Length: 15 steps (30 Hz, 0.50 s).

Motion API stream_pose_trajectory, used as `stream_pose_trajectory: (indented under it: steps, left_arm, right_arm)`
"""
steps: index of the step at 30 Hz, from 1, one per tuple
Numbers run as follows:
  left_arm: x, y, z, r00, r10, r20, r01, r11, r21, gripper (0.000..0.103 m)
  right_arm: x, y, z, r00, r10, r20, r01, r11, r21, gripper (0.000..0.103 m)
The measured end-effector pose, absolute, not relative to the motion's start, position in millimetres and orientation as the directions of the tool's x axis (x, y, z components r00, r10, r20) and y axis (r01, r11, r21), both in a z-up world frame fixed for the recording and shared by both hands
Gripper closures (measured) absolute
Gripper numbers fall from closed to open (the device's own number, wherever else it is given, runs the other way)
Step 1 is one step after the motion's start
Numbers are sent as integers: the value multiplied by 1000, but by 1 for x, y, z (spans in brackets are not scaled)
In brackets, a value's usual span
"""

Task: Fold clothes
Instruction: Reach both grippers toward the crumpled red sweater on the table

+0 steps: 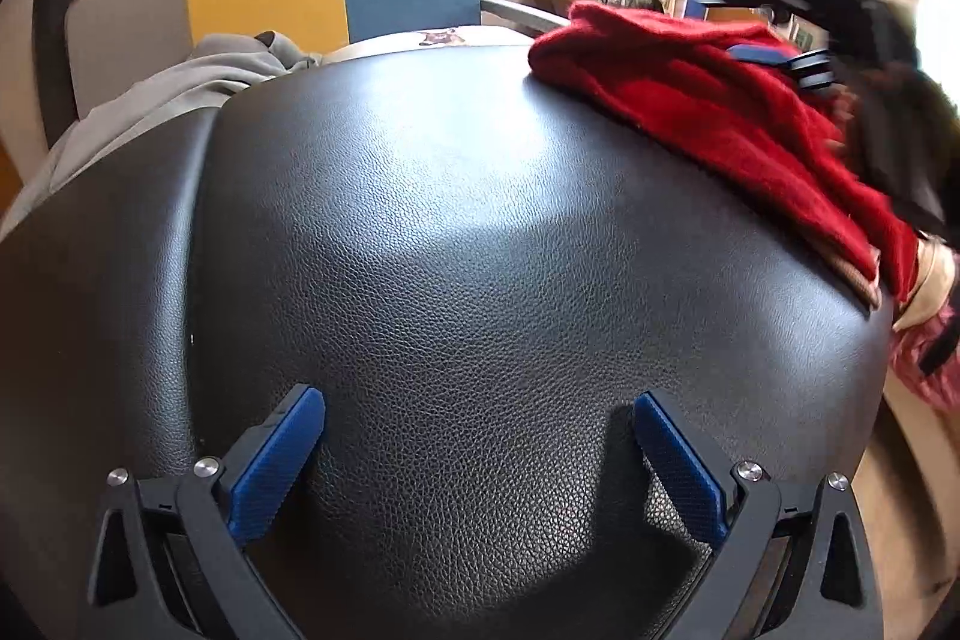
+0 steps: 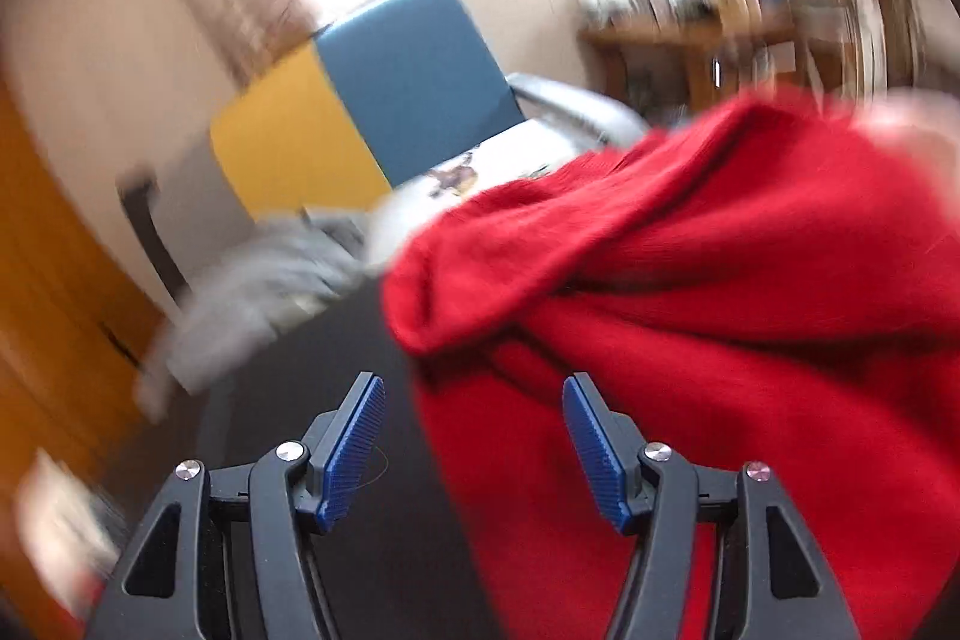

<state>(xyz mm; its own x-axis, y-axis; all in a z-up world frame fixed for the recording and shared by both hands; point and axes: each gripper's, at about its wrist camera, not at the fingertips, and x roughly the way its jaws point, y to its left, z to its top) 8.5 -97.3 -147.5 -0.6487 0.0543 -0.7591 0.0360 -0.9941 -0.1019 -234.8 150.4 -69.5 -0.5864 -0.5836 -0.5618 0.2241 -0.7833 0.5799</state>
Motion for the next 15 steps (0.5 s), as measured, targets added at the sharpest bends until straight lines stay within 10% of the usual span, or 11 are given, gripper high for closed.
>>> stream_pose_trajectory:
  steps: [4,6,15]
  left_arm:
    - [10,-101,-147,-663,55,-747,36,-994,-105,0]
    - [11,-102,-146,-666,52,-744,34,-994,-99,0]
    - [28,-113,-138,-686,146,-713,12,-977,-212,0]
  right_arm:
    - [-272,145,-92,-624,-608,-491,99,-684,722,49]
    - [-284,133,-100,-622,-579,-528,64,-709,702,96]
    - [-211,58,-91,-440,-710,-550,377,-702,604,99]
